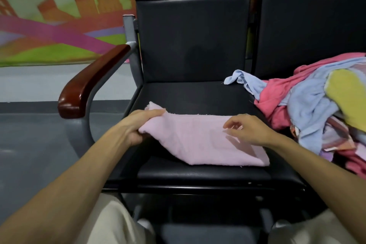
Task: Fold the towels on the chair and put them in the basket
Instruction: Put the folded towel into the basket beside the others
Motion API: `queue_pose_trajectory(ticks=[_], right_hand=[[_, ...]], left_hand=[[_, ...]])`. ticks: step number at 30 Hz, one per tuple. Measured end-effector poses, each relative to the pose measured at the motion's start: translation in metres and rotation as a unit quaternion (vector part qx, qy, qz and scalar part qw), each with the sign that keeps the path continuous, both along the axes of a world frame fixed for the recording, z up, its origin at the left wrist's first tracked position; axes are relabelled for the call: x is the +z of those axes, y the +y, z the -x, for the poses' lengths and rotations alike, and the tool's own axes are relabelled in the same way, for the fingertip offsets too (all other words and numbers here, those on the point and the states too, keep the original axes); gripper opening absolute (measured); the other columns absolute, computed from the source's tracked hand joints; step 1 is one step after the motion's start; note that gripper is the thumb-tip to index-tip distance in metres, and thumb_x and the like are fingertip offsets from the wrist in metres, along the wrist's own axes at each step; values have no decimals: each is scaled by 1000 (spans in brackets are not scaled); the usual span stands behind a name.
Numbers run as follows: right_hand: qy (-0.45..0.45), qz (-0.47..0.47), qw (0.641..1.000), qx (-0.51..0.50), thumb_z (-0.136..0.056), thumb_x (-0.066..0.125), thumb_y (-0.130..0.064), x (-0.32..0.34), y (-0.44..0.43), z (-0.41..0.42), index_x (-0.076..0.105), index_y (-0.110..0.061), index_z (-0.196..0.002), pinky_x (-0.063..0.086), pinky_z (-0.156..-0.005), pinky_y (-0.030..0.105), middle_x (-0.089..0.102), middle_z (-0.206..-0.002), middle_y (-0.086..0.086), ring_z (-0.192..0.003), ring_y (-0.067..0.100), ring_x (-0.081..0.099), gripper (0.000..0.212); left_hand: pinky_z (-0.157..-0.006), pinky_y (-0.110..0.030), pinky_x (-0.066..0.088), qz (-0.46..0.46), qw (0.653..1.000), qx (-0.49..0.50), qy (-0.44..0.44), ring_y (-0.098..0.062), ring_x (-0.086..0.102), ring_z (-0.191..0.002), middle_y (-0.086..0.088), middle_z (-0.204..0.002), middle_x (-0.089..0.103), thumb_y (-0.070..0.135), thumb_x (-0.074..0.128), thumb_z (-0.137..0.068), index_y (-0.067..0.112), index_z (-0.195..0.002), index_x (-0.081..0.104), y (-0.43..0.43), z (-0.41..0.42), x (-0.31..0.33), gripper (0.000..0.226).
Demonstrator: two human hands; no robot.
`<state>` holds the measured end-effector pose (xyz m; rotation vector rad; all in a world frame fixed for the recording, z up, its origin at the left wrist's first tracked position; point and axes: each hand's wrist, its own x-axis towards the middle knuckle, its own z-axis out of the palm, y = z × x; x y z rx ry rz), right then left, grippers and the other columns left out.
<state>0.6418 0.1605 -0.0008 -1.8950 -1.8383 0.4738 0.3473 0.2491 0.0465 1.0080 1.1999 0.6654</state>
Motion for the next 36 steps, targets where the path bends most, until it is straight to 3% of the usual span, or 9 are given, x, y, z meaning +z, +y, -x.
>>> queue_pose_trajectory(ticks=[3, 7, 13, 18, 21, 25, 28, 32, 36], right_hand=[[59, -29, 995, -75, -85, 69, -13, 7, -10, -20, 72, -20, -90, 46, -76, 17, 69, -87, -7, -81, 10, 63, 10], [359, -58, 908, -206, -91, 58, -1, 25, -28, -41, 68, -15, -85, 53, -63, 24, 64, -78, 3, -68, 14, 59, 17], [424, -83, 863, -261, -89, 56, 3, 27, -45, -70, 64, -13, -80, 45, -45, 19, 60, -70, 6, -56, 15, 53, 21], [404, -78, 877, -250, -87, 57, 4, 25, -46, -74, 64, -15, -78, 46, -50, 22, 62, -70, 3, -56, 13, 53, 22], [392, -73, 886, -235, -87, 56, 3, 25, -44, -73, 63, -16, -76, 46, -49, 19, 62, -71, 2, -55, 12, 53, 24], [332, -59, 924, -180, -88, 59, -4, 24, -42, -66, 66, -19, -77, 48, -52, 19, 65, -71, -1, -57, 10, 56, 20], [220, -41, 971, -87, -88, 63, -10, 21, -41, -58, 67, -23, -76, 49, -58, 21, 67, -68, -8, -57, 5, 60, 18], [71, 60, 994, 56, -89, 64, -22, 18, -42, -42, 73, -23, -81, 42, -62, 10, 71, -73, -11, -63, 2, 61, 12], [-87, 87, 990, 74, -91, 57, -36, 19, -32, -29, 74, -23, -92, 46, -83, 22, 73, -91, -10, -86, 7, 64, 22]], left_hand=[[-99, -36, 48, -3, 995, 29, -92, -20, 63, -111, -5, -120, 65, 31, 64, -92, 11, -112, 63, -11, -28, 6, 28], [-80, -31, 51, 7, 990, 9, -143, -16, 65, -98, 2, -108, 70, 29, 62, -90, 21, -111, 68, -21, -74, 14, 23], [-60, -26, 40, -211, 970, -55, 108, -18, 51, -65, -3, -72, 55, 24, 65, -85, 5, -81, 65, -42, -171, 18, 19], [-54, -27, 38, -307, 899, -155, 273, -25, 55, -70, -10, -84, 67, 26, 57, -89, 7, -93, 62, -57, -215, -15, 20], [-47, -26, 48, -244, 860, -286, 344, -28, 61, -63, -13, -85, 65, 23, 56, -90, 18, -109, 52, -74, -226, -31, 20], [-41, -24, 49, -171, 880, -324, 303, -24, 58, -49, -13, -75, 61, 42, 44, -99, 14, -118, 52, -72, -221, -23, 35], [-47, -27, 49, -265, 893, -260, 255, -25, 66, -63, -5, -81, 68, 21, 43, -97, 18, -102, 60, -53, -200, -21, 19], [-92, -32, 46, -450, 768, -299, 343, -13, 55, -105, 8, -106, 60, 4, 48, -86, 30, -92, 59, -12, -152, -34, 29], [-104, -30, 32, -462, 690, -379, 407, -8, 44, -115, 14, -119, 48, 30, 40, -81, 33, -110, 57, 4, -104, -53, 33]])
